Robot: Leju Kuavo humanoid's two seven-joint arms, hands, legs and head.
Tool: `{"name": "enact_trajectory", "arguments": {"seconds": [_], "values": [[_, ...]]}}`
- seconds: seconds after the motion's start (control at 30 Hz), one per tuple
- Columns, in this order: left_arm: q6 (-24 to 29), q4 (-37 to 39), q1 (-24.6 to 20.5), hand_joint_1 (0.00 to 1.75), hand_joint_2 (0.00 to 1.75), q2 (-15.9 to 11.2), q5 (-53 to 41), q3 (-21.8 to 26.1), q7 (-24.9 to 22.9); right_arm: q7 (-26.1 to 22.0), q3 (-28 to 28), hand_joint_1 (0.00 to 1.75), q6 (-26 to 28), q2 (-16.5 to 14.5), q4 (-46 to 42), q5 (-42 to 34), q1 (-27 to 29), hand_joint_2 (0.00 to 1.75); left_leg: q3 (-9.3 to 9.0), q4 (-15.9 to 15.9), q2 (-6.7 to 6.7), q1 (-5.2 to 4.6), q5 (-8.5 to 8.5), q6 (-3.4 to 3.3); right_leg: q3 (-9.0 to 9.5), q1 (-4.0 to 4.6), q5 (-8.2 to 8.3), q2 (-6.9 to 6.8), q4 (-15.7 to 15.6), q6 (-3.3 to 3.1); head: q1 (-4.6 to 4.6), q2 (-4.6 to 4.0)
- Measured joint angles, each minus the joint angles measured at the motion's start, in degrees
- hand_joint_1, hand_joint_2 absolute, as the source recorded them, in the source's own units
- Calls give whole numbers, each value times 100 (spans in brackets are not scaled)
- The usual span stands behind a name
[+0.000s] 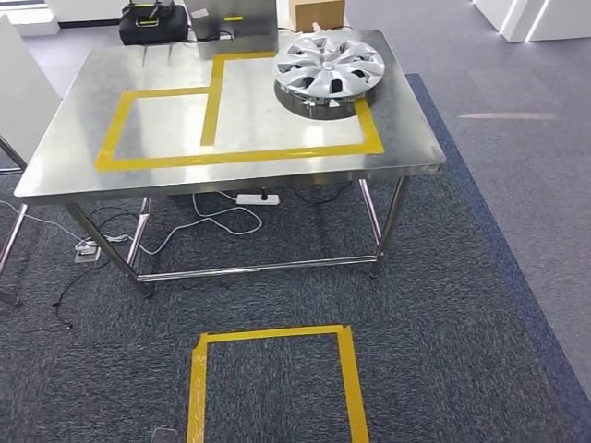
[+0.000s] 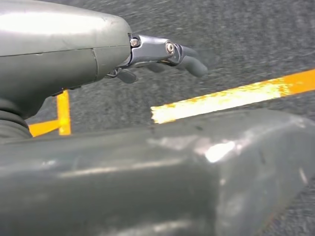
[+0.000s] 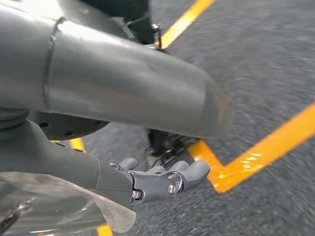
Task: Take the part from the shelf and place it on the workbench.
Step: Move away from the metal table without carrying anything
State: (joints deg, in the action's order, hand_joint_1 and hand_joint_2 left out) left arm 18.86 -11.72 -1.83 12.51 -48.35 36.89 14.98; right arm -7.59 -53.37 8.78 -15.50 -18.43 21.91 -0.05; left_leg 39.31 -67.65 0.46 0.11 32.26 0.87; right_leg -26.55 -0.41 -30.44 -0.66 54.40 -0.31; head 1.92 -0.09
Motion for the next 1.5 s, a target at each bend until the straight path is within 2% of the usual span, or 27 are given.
{"name": "enact_trajectory", "arguments": {"seconds": [0.03, 0.07, 0.1, 0.13, 0.2, 0.27, 0.3, 0.4, 0.47, 0.53, 0.57, 0.6, 0.63, 0.7, 0.77, 0.8, 0.87, 0.9, 1.0, 1.07, 1.13, 1.2, 1.27, 1.3, 1.37, 1.43, 1.5], "values": [[-25, 0, -1, 0, 0, -15, -18, 0, 6, 14, 67, 0, -40, 24, 47, 118, -1, 0, 28, -356, 0, 6, 180, 18, -75, 4, 66, -6, 14, -2, -3, 0], [-60, 0, -3, 0, 0, -35, -37, 0, 14, 29, 139, 0, -67, 51, 92, 231, -3, 0, 1, -598, -1, 10, 214, 26, -156, 8, 128, -13, 34, 1, -2, 0], [-98, 0, -4, 0, 0, -53, -51, 0, 22, 45, 206, 0, -89, 77, 132, 329, -5, 0, -100, -654, -2, 13, 122, 24, -240, 11, 185, -18, 63, 7, -3, 0], [-130, 0, -5, 0, 0, -72, -66, 0, 29, 56, 270, 0, -104, 99, 167, 405, -7, 0, -288, -499, -3, 15, -38, 15, -323, 12, 235, -21, 100, 15, -3, 0], [-170, 0, -10, 0, 0, -103, -86, -1, 47, 70, 388, 0, -126, 130, 225, 518, -15, 0, -860, 277, -18, 9, -242, -29, -489, 21, 313, -14, 185, 46, -5, 0], [-187, 0, -19, 0, 0, -124, -97, -1, 68, 79, 498, 0, -145, 149, 276, 611, -28, 0, -1261, 954, -37, -7, -198, -82, -603, 35, 391, -14, 247, 99, -2, 0], [-180, 0, -23, 0, 0, -132, -101, -1, 80, 88, 547, 0, -151, 159, 299, 656, -37, 0, -1306, 1098, -44, -18, -153, -108, -645, 39, 428, -21, 261, 129, 0, 0], [-101, 0, -12, 0, 0, -152, -97, 1, 80, 144, 666, 0, -144, 192, 355, 799, -50, 0, -1202, 1172, -58, -10, -219, -240, -755, 25, 382, -24, 326, 223, 3, 0], [-53, 0, -8, 0, 0, -165, -115, 2, 26, 202, 734, 0, -115, 210, 386, 894, -51, 0, -1093, 1189, -86, 0, -335, -325, -944, 18, -43, 17, 753, 270, 11, 0], [-34, 0, -5, 0, 0, -177, -135, 2, -43, 249, 795, 0, -90, 230, 412, 957, -55, 0, -954, 1182, -130, -11, -448, -351, -1182, 18, -511, 41, 1490, 292, 18, 0], [-34, 0, 0, 0, 0, -181, -136, 2, -68, 264, 817, 0, -82, 241, 421, 978, -56, 0, -887, 1177, -159, -18, -501, -349, -1239, 19, -586, 45, 1765, 295, 17, 0], [-35, 0, 5, 0, 0, -187, -136, 2, -86, 273, 834, 0, -77, 250, 427, 992, -57, 0, -825, 1171, -194, -24, -551, -342, -1205, 19, -531, 50, 1861, 290, 18, 0], [-36, 0, 9, 0, 0, -192, -136, 2, -97, 278, 850, 0, -73, 258, 432, 1000, -57, 0, -770, 1167, -239, -27, -596, -331, -1060, 20, -390, 65, 1742, 279, 16, 0], [-37, 0, 9, 0, 0, -198, -136, 2, -115, 278, 879, 0, -70, 272, 439, 1006, -60, 0, -681, 1146, -347, -33, -670, -299, -476, 20, -112, 246, 957, 232, 17, 0], [-38, 0, -7, 0, 0, -200, -136, 2, -124, 278, 908, 0, -69, 284, 452, 1009, -62, 0, -604, 1104, -459, -48, -735, -254, 3, 7, -59, 477, 232, 192, 18, 0], [-39, 0, -13, 0, 0, -202, -136, 2, -125, 278, 917, 0, -69, 288, 458, 1011, -65, 0, -570, 1089, -514, -53, -766, -225, 87, 4, -88, 528, 79, 179, 15, 0], [-41, 0, -3, 0, 0, -214, -136, 3, -132, 279, 928, 0, -69, 291, 471, 1023, -70, 0, -518, 1067, -602, -56, -809, -162, 55, -7, -96, 408, 30, 141, 16, 0], [-42, 0, 9, 0, 0, -221, -137, 3, -144, 279, 931, 0, -69, 291, 475, 1035, -70, 0, -485, 1017, -561, -57, -762, -130, 44, -16, -79, 333, 23, 107, 4, 0], [-55, 0, 16, 0, 0, -231, -155, 3, -201, 276, 954, 0, -69, 297, 490, 1075, -50, 0, -178, 212, -223, -29, -184, -20, 21, -23, -40, 66, 9, 14, -50, 0], [-70, 0, 16, 0, 0, -235, -185, 2, -240, 276, 968, 0, -69, 307, 501, 1099, -36, 0, 42, -489, -124, 12, 142, 39, 9, -16, -36, -119, 13, 2, -59, 0], [-73, 1, 34, 0, 0, -244, -207, 3, -274, 274, 976, 0, -70, 312, 507, 1134, -40, 0, -64, -492, -79, 50, 30, 69, 19, -16, -41, -280, 19, 11, -60, 0], [-59, 1, 42, 0, 0, -256, -216, 3, -294, 271, 994, 0, -74, 313, 509, 1166, -53, 0, -477, 214, 81, 67, -321, 66, 61, -13, -65, -421, 26, 47, -61, 0], [-44, 1, 40, 0, 0, -261, -223, 3, -315, 265, 1013, 0, -80, 313, 517, 1180, -63, 0, -773, 795, 313, 20, -504, 2, 86, 10, -92, -541, 46, 114, -59, 0], [-40, 2, 41, 0, 0, -261, -227, 3, -324, 262, 1021, 0, -85, 313, 523, 1184, -67, 0, -811, 902, 374, -8, -500, -47, 84, 24, -99, -594, 54, 149, -58, 0], [-27, 2, 49, 0, 0, -263, -239, 3, -340, 262, 1040, 0, -93, 313, 532, 1204, -87, 0, -786, 958, 290, -21, -475, -151, 82, 34, -119, -691, 64, 214, -51, 0], [-11, 2, 48, 0, 0, -269, -262, 4, -346, 267, 1065, 0, -102, 314, 536, 1243, -105, 0, -778, 1024, 154, 3, -477, -231, -11, 15, -259, -498, 209, 268, -24, 0], [-1, 2, 21, 0, 0, -267, -295, 3, -347, 273, 1079, 0, -114, 315, 544, 1275, -103, 0, -769, 1048, 18, 10, -500, -281, -314, -8, -566, -134, 806, 289, 16, 0]]}}
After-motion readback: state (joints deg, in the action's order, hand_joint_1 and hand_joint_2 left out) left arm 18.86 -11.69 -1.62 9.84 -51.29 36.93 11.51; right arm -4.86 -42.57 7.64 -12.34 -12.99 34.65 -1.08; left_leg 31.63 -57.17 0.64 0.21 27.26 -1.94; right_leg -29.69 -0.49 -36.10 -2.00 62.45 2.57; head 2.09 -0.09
